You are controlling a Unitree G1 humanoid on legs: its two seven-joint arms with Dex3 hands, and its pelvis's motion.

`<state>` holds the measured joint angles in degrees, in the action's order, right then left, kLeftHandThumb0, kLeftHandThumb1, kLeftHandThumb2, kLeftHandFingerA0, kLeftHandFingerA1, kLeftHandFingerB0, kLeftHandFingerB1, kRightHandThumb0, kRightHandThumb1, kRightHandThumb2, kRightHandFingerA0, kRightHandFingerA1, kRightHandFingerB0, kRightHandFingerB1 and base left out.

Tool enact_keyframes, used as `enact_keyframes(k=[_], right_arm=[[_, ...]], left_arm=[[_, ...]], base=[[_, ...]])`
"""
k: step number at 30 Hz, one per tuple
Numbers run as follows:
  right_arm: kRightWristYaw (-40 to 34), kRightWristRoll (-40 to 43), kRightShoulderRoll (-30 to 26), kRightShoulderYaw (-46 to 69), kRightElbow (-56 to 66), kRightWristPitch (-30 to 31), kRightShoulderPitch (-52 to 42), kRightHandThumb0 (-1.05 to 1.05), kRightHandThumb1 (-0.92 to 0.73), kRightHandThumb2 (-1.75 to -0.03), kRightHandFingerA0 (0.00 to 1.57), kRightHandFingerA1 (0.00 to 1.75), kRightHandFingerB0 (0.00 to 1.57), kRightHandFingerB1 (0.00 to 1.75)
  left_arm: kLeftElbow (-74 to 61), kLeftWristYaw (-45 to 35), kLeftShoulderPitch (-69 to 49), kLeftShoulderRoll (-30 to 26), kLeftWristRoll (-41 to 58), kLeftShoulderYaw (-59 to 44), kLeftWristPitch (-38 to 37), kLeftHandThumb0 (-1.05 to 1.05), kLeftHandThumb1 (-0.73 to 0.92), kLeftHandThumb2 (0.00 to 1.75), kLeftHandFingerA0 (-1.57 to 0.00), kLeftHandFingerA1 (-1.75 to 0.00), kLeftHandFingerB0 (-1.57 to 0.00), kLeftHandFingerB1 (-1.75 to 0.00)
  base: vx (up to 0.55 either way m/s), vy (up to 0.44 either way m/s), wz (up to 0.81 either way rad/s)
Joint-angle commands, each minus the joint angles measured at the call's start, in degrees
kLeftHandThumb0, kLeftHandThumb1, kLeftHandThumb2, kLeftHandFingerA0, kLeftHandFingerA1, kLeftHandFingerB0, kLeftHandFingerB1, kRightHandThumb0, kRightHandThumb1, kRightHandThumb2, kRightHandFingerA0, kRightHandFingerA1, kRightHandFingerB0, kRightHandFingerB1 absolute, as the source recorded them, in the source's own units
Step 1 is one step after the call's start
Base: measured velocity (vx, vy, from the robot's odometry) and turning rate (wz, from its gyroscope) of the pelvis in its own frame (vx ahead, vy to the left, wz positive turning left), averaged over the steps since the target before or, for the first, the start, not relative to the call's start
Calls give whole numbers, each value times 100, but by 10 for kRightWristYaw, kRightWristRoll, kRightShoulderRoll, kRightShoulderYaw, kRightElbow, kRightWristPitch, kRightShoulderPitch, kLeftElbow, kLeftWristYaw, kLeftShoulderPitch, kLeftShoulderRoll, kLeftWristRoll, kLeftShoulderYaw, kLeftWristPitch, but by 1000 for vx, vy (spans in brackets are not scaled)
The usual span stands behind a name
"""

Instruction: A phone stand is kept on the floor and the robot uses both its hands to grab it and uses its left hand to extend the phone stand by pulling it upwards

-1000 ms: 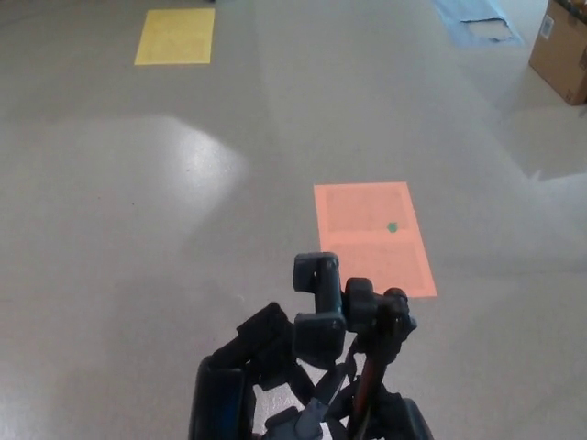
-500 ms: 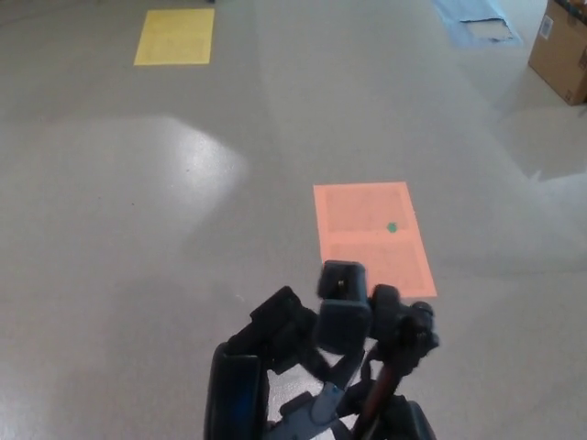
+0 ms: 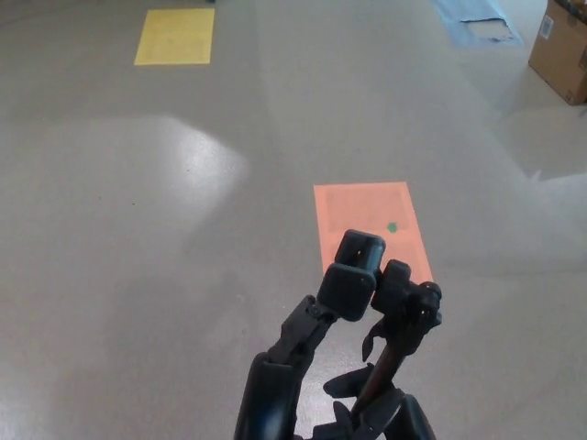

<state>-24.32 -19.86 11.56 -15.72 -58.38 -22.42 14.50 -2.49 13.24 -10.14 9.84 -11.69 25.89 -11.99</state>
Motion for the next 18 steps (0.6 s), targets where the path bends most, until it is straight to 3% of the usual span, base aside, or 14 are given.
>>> enact_keyframes(k=[1, 11, 12, 16, 17, 18], right_arm=[[9, 6, 16, -1, -4, 12, -12, -48, -92, -68, 36, 116, 39, 103], [9, 6, 16, -2, -4, 13, -12, -48, -92, -68, 36, 116, 39, 103], [10, 6, 16, -2, -4, 13, -12, -48, -92, -68, 36, 116, 39, 103], [10, 6, 16, -2, -3, 13, -12, -48, -92, -68, 36, 116, 39, 103], [9, 7, 17, -2, -4, 13, -13, -48, -92, -68, 36, 116, 39, 103], [-2, -20, 2, -22, -12, 4, -14, -47, -75, -113, 72, 99, 63, 88]], left_arm=[[2, -5, 4, 9, -3, -2, 10, -67, 42, 80, -7, -14, -2, -27], [9, 4, -2, 10, -17, -3, 12, -70, 43, 82, -5, -23, 0, -31], [14, 23, -13, 10, -31, -5, 11, -79, 50, 57, -11, -32, -10, -34], [17, 32, -18, 11, -38, -6, 10, -79, 50, 57, -11, -32, -10, -34], [29, 48, -44, 8, -37, -9, -14, -37, 11, 79, -2, -46, -10, -50], [35, 57, -63, 3, -35, -13, -29, -82, 50, 84, -4, -39, 0, -30]], base=[[0, 0, 0], [0, 0, 0], [0, 0, 0], [0, 0, 0], [0, 0, 0], [0, 0, 0]])
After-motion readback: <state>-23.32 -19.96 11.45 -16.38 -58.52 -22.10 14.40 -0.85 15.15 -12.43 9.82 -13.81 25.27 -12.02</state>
